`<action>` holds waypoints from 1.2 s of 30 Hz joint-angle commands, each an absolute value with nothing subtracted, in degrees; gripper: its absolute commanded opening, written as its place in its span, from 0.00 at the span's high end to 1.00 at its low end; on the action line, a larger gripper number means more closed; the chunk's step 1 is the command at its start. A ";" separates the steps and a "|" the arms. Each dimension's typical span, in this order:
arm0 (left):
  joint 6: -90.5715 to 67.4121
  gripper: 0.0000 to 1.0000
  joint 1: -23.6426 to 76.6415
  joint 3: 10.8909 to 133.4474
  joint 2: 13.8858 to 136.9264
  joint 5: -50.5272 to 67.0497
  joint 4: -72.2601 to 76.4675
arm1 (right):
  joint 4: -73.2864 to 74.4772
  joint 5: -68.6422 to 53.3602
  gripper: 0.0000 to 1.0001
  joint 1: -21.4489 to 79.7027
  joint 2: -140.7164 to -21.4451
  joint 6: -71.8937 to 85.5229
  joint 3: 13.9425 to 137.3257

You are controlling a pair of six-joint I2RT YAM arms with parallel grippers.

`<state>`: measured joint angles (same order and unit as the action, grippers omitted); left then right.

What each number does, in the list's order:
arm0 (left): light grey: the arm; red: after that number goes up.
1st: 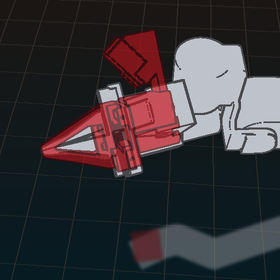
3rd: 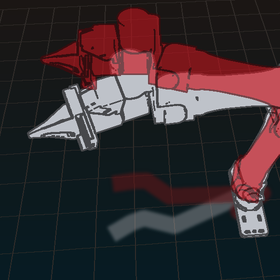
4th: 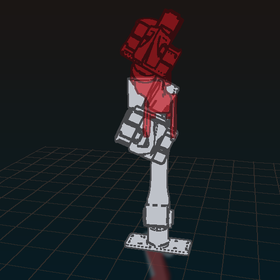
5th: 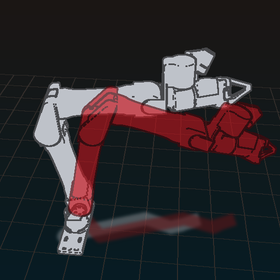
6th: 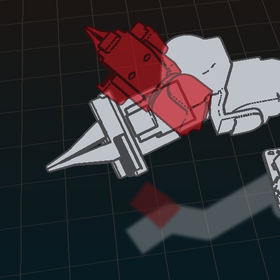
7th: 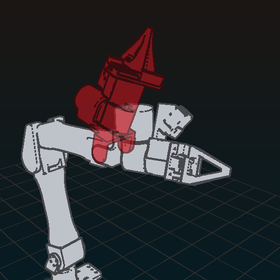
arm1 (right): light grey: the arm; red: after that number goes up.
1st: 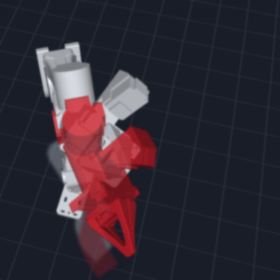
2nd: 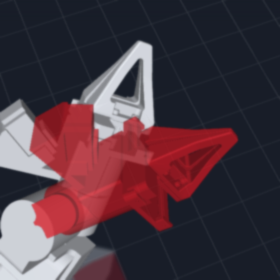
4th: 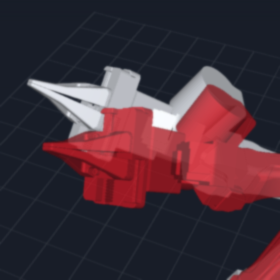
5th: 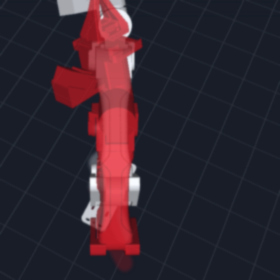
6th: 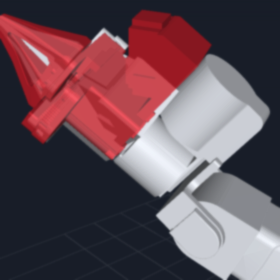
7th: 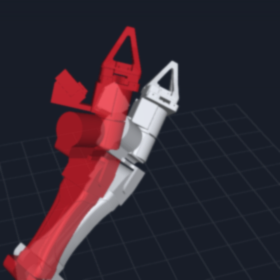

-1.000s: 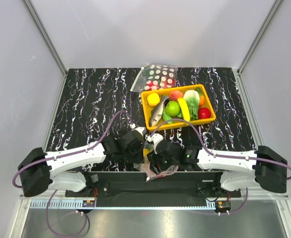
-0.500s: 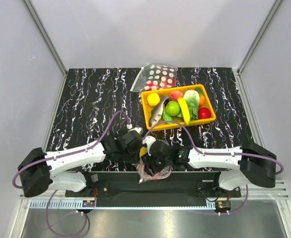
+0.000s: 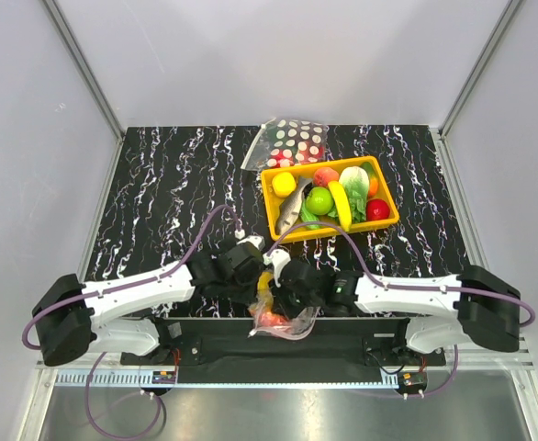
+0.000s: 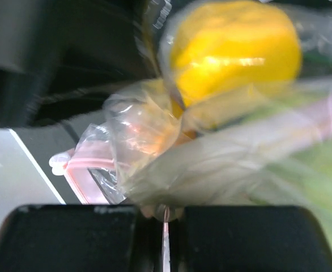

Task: Open the zip-top bag and remove the fake food
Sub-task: Pick up the fake fruit from the zipper food storage bag.

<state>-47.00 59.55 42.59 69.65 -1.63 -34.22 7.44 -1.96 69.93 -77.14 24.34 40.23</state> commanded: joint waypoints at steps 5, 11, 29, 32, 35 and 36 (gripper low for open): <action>-47.90 1.00 60.29 42.98 65.92 0.61 -29.88 | 15.73 3.87 0.97 70.84 -71.37 26.63 37.88; -48.69 1.00 60.38 42.63 65.30 0.35 -32.16 | 15.56 1.41 0.86 70.84 -76.46 25.58 40.34; -50.36 1.00 60.56 42.19 63.81 -3.95 -30.50 | 4.48 -22.67 0.33 70.93 -89.82 21.10 44.82; -50.80 1.00 60.64 42.19 63.02 -4.83 -31.11 | 4.04 -22.24 0.26 70.93 -90.35 21.09 44.74; -51.50 1.00 60.56 42.28 61.44 -6.15 -32.87 | 3.87 -22.94 0.19 71.10 -90.97 20.83 45.00; -51.59 1.00 60.64 42.45 61.09 -6.59 -34.09 | 3.87 -23.03 0.19 71.19 -91.31 20.66 45.09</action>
